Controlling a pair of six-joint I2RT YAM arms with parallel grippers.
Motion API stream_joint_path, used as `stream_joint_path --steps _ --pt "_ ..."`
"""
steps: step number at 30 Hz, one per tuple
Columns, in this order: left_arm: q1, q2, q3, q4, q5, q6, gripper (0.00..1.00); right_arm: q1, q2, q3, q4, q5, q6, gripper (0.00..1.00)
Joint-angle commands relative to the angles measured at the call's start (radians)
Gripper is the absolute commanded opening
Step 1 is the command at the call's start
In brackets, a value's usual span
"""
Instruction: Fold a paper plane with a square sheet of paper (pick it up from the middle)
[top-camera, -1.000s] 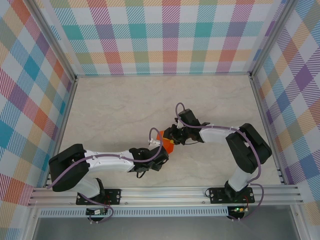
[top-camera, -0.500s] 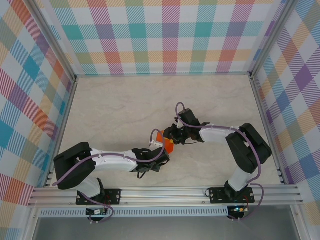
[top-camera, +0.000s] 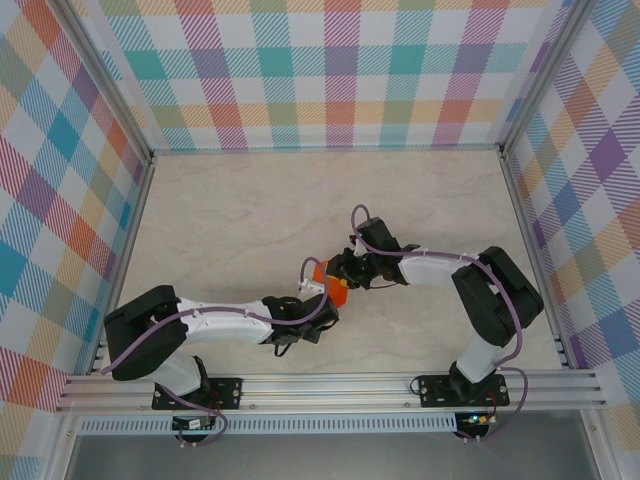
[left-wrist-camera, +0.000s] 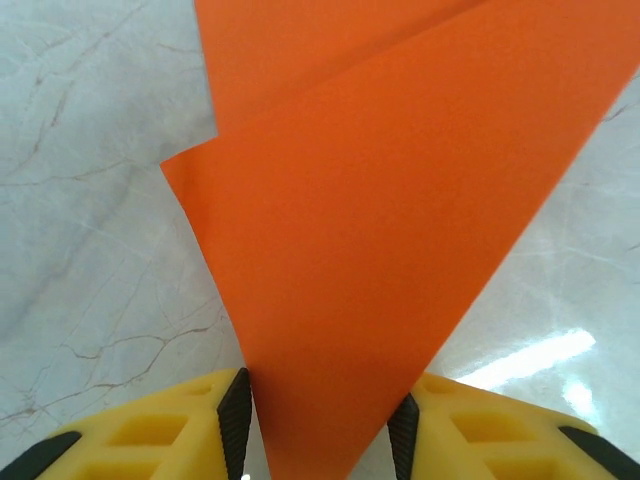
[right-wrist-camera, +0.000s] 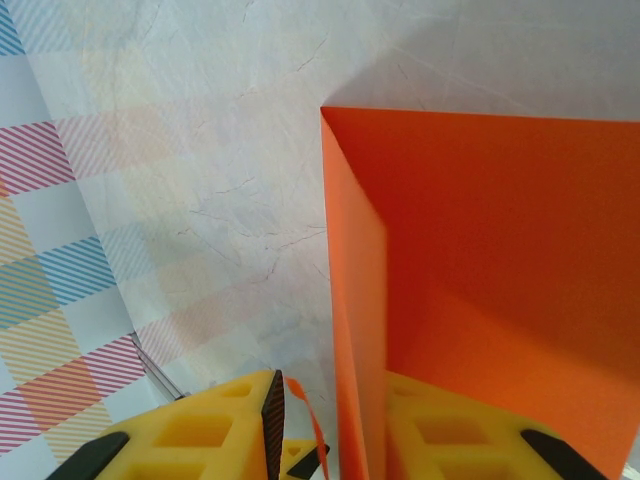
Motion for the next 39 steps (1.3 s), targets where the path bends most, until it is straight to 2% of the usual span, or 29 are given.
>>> stream_joint_path --steps 1,7,10,16,20,24,29,39 --pt "-0.019 -0.040 -0.001 0.017 -0.022 0.018 0.43 -0.006 0.005 0.016 -0.015 -0.011 0.009 0.29" --pt "-0.019 -0.007 0.016 0.006 -0.031 0.021 0.40 -0.006 0.003 0.016 -0.014 -0.011 0.009 0.29" --pt "-0.020 -0.001 0.027 -0.010 -0.038 0.017 0.51 -0.005 0.006 0.016 -0.013 -0.010 0.009 0.29" --pt "-0.023 -0.066 0.017 -0.058 -0.084 -0.003 0.59 -0.004 0.008 0.014 -0.009 -0.012 0.015 0.29" --pt "-0.026 -0.106 -0.008 -0.001 -0.041 0.026 0.59 -0.005 0.012 0.014 -0.003 -0.016 0.019 0.29" --pt "-0.040 -0.082 0.000 0.017 -0.014 0.052 0.59 -0.006 0.011 0.016 -0.007 -0.016 0.019 0.29" --pt "-0.040 -0.010 0.032 -0.017 -0.053 0.041 0.54 -0.006 0.010 0.011 -0.009 -0.015 0.017 0.29" --pt "-0.040 -0.005 0.028 -0.016 -0.084 0.028 0.36 -0.004 0.010 0.012 -0.013 -0.013 0.018 0.29"
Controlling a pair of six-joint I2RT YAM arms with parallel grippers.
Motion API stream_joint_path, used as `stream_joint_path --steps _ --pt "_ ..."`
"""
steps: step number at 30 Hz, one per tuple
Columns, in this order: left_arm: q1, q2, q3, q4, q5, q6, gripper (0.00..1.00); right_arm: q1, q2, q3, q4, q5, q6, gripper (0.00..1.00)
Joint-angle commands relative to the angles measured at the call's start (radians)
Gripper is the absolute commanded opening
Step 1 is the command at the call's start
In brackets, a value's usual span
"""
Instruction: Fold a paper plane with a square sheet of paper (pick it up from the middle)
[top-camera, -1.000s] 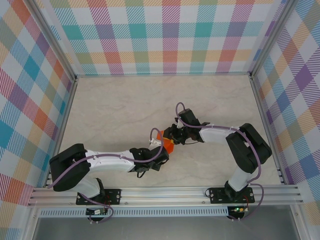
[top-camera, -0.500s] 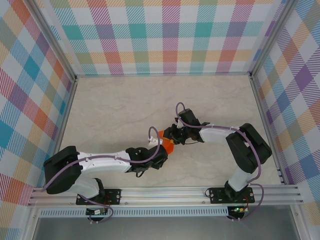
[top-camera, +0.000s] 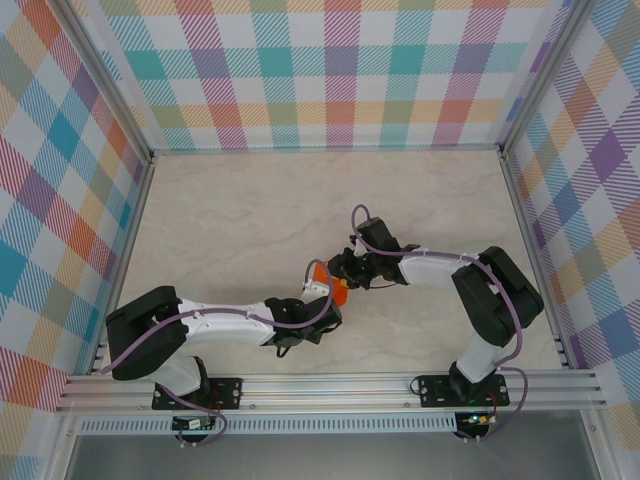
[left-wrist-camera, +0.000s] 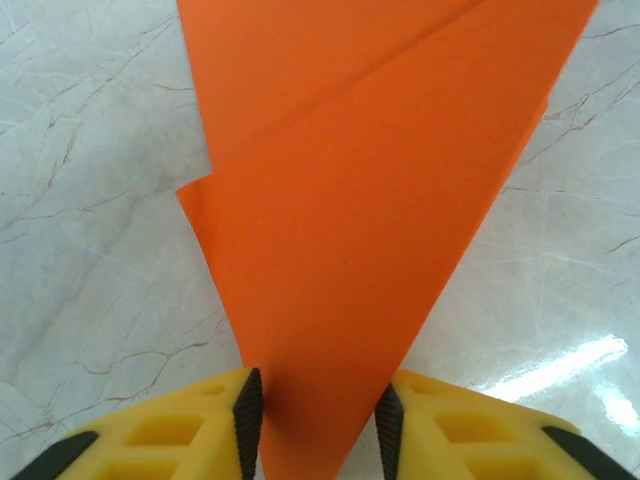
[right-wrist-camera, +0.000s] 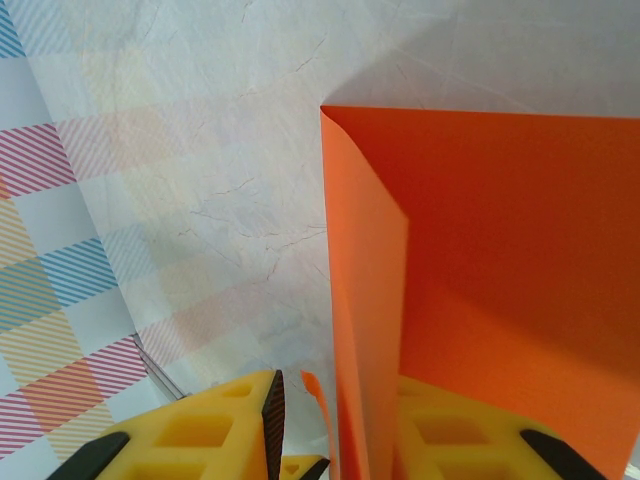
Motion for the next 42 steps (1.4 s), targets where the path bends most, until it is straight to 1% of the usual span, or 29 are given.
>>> stream_joint_path --steps 1,2,4,6,8,10,14,16,24,25,27,29,32,36,42 --pt "-0.012 -0.027 0.006 0.000 -0.030 -0.005 0.36 -0.005 0.010 0.011 -0.014 -0.013 0.012 0.29" --pt "-0.012 -0.033 0.003 0.000 -0.032 -0.005 0.37 -0.005 0.009 0.010 -0.014 -0.013 0.011 0.29" --pt "-0.012 -0.046 0.001 -0.001 -0.033 -0.003 0.45 -0.006 0.006 0.007 -0.014 -0.011 0.013 0.29" --pt "-0.012 -0.062 -0.002 0.003 -0.035 0.000 0.46 -0.005 0.007 0.007 -0.014 -0.011 0.013 0.29" --pt "-0.013 -0.080 -0.013 0.018 -0.035 0.002 0.49 -0.005 0.010 0.007 -0.013 -0.011 0.013 0.29" --pt "-0.012 -0.093 -0.023 0.027 -0.025 0.011 0.48 -0.006 0.013 0.008 -0.012 -0.013 0.014 0.29" --pt "-0.011 -0.077 -0.023 0.027 -0.021 0.010 0.41 -0.005 0.012 0.005 -0.011 -0.011 0.017 0.29" --pt "-0.013 -0.059 -0.015 0.023 -0.016 0.006 0.41 -0.004 0.011 0.006 -0.008 -0.011 0.017 0.29" --pt "-0.012 -0.019 -0.005 0.027 0.018 0.013 0.53 -0.005 0.015 0.010 -0.009 -0.014 0.019 0.29" --pt "-0.013 -0.019 -0.008 0.027 0.020 0.013 0.53 -0.004 0.014 0.010 -0.011 -0.014 0.019 0.29" --pt "-0.013 -0.019 -0.009 0.027 0.009 0.010 0.51 -0.003 0.012 0.010 -0.011 -0.013 0.019 0.29" --pt "-0.012 -0.021 -0.006 0.025 -0.005 0.010 0.43 -0.004 0.010 0.008 -0.011 -0.013 0.020 0.29" --pt "-0.012 -0.021 -0.002 0.015 -0.015 0.013 0.35 -0.005 0.008 0.008 -0.011 -0.011 0.019 0.29" --pt "-0.012 -0.009 0.010 -0.003 -0.018 0.020 0.35 -0.005 0.008 0.009 -0.014 -0.011 0.019 0.29" --pt "-0.011 -0.014 0.002 -0.004 -0.020 0.014 0.39 -0.004 0.006 0.010 -0.015 -0.011 0.017 0.29"
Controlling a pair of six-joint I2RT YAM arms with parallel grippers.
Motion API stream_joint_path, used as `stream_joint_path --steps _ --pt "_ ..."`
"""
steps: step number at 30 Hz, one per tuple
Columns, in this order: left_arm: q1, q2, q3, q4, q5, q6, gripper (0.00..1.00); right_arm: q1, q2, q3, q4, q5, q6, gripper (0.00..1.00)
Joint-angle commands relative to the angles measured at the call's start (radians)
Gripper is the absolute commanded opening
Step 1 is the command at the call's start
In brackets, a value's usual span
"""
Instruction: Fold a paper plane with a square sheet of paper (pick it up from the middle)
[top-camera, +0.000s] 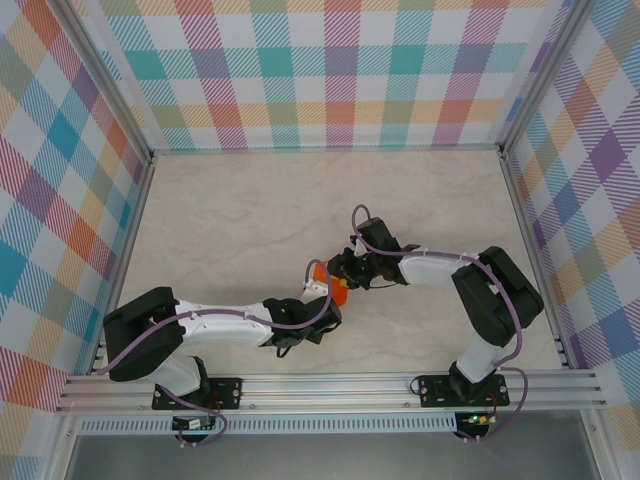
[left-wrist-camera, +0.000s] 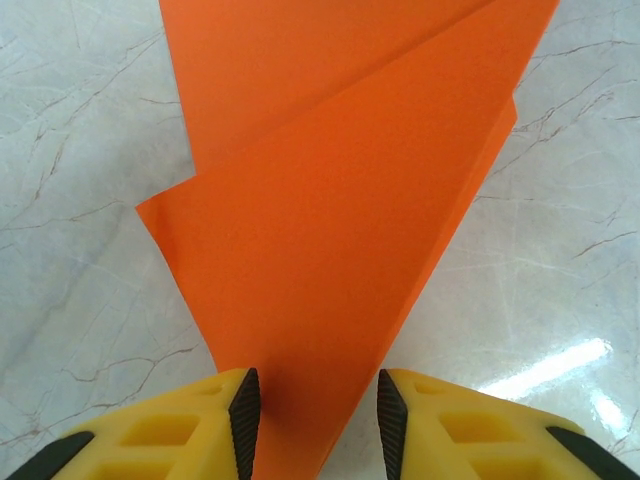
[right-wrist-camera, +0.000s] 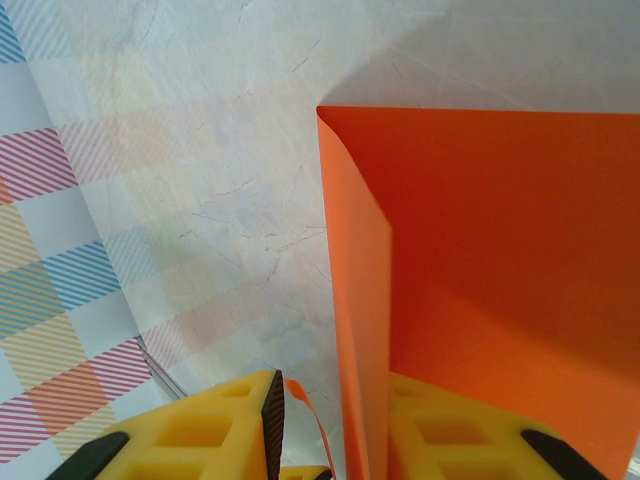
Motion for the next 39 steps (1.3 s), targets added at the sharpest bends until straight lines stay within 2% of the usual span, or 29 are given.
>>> stream_joint_path --steps 1,9,14,25,30,35,39 --pt "-0.010 0.002 0.009 -0.030 -0.029 0.007 0.38 -0.005 0.007 0.010 -0.015 -0.011 0.002 0.29" --pt "-0.009 0.010 0.009 -0.029 -0.029 0.013 0.31 -0.004 0.006 0.010 -0.015 -0.010 0.004 0.29" --pt "-0.007 0.009 0.010 -0.034 -0.035 0.013 0.31 -0.004 0.005 0.012 -0.017 -0.010 0.004 0.29" --pt "0.013 -0.023 -0.015 0.002 -0.004 0.036 0.13 -0.004 -0.017 0.013 -0.052 0.003 -0.013 0.31" --pt "0.043 -0.047 -0.042 0.095 0.105 0.082 0.10 -0.006 -0.106 0.005 -0.151 0.071 -0.050 0.42" --pt "0.093 -0.071 -0.085 0.184 0.244 0.106 0.09 -0.009 -0.251 -0.018 -0.316 0.218 -0.081 0.55" --pt "0.137 -0.080 -0.123 0.268 0.370 0.112 0.09 -0.012 -0.349 -0.056 -0.357 0.271 -0.084 0.57"
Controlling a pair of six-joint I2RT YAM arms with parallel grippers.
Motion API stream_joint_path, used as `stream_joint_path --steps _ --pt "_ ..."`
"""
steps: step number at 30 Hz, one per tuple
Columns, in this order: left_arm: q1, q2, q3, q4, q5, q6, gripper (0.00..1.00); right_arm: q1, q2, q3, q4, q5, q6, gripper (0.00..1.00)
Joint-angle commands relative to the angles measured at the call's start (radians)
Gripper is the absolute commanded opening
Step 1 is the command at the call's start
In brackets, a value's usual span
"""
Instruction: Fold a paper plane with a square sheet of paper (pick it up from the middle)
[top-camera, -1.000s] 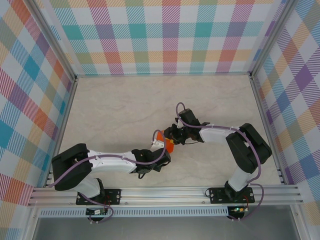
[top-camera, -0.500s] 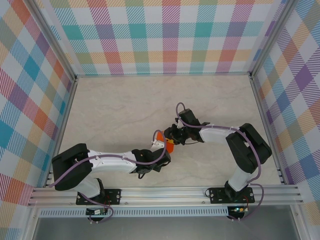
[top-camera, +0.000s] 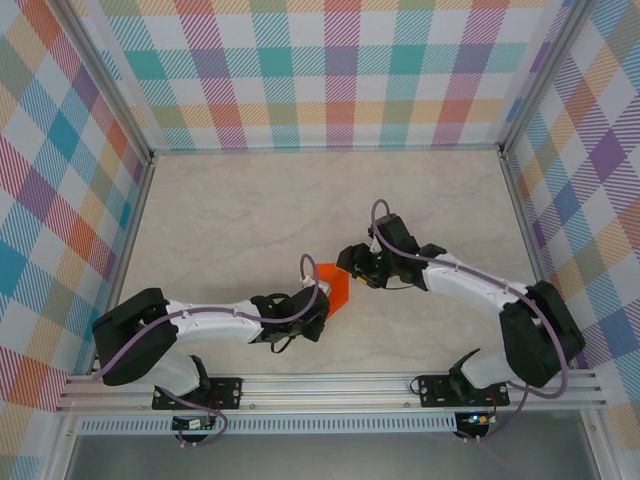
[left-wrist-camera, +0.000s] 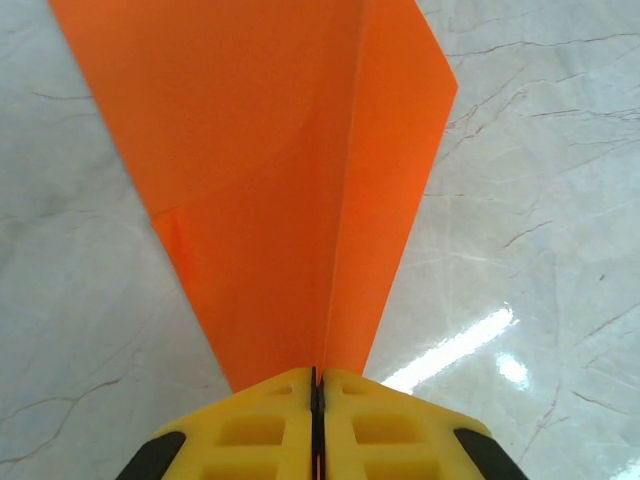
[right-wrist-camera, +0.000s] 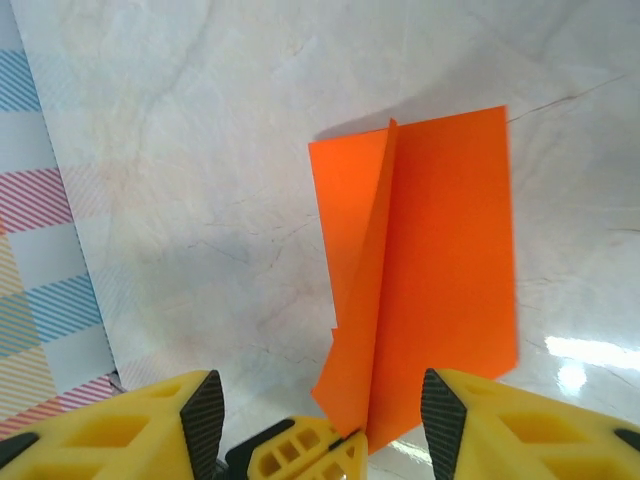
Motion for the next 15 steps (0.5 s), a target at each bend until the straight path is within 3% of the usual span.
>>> stream_joint_path --steps 1,7,15 --pt "0.036 -0.026 -0.035 0.103 0.155 0.026 0.09 -0.006 -0.065 -0.048 -0.091 0.074 -0.028 0.57" --pt "0.112 -0.029 -0.091 0.194 0.271 0.002 0.09 -0.003 -0.125 -0.125 0.002 0.022 -0.015 0.42" --pt "0.224 -0.044 -0.158 0.310 0.444 -0.042 0.09 0.046 -0.022 -0.138 0.162 -0.060 0.014 0.22"
